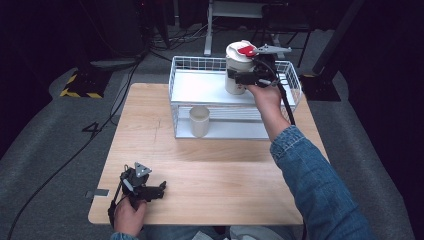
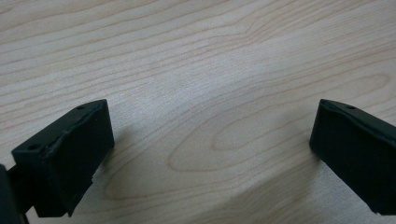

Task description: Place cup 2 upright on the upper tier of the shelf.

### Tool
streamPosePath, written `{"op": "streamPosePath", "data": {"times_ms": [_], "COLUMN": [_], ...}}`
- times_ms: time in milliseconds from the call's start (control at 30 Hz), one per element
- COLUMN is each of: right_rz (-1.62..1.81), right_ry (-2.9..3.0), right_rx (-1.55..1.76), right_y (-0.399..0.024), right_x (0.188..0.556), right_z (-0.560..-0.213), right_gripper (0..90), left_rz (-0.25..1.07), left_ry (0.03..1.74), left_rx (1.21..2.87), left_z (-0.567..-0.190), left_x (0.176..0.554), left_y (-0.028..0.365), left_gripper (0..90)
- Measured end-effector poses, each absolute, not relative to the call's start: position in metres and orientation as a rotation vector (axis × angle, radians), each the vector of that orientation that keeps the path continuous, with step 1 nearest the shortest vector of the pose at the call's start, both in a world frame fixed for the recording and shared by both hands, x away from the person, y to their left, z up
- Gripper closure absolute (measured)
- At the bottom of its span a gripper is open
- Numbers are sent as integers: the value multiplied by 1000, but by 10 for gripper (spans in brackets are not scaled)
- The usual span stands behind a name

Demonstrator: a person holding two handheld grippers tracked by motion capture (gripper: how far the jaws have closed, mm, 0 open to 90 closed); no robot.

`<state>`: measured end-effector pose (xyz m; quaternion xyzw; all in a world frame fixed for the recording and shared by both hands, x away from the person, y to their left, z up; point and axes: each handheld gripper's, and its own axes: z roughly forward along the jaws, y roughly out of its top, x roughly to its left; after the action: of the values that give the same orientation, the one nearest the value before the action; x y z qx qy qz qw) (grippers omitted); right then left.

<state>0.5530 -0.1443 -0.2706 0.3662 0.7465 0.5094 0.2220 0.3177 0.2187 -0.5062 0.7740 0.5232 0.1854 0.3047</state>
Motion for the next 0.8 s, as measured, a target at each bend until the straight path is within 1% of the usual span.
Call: {"op": "streamPosePath", "data": {"times_ms": [633, 733, 800], "right_rz": [1417, 1425, 1428], "right_ry": [2059, 2052, 2032], "right_rx": [1001, 988, 976], "right_y": [-144, -145, -145], "right_x": [555, 555, 554], "right_z": [-272, -271, -270], "right_gripper": [97, 84, 41], "left_rz": [492, 492, 491], "left_ry": [1384, 1384, 1385], "left_rx": [2050, 2050, 2050], "left_z": [-506, -506, -506], "left_x": [318, 318, 318], "left_y": [219, 219, 219], "left_gripper": [1, 1, 1]}}
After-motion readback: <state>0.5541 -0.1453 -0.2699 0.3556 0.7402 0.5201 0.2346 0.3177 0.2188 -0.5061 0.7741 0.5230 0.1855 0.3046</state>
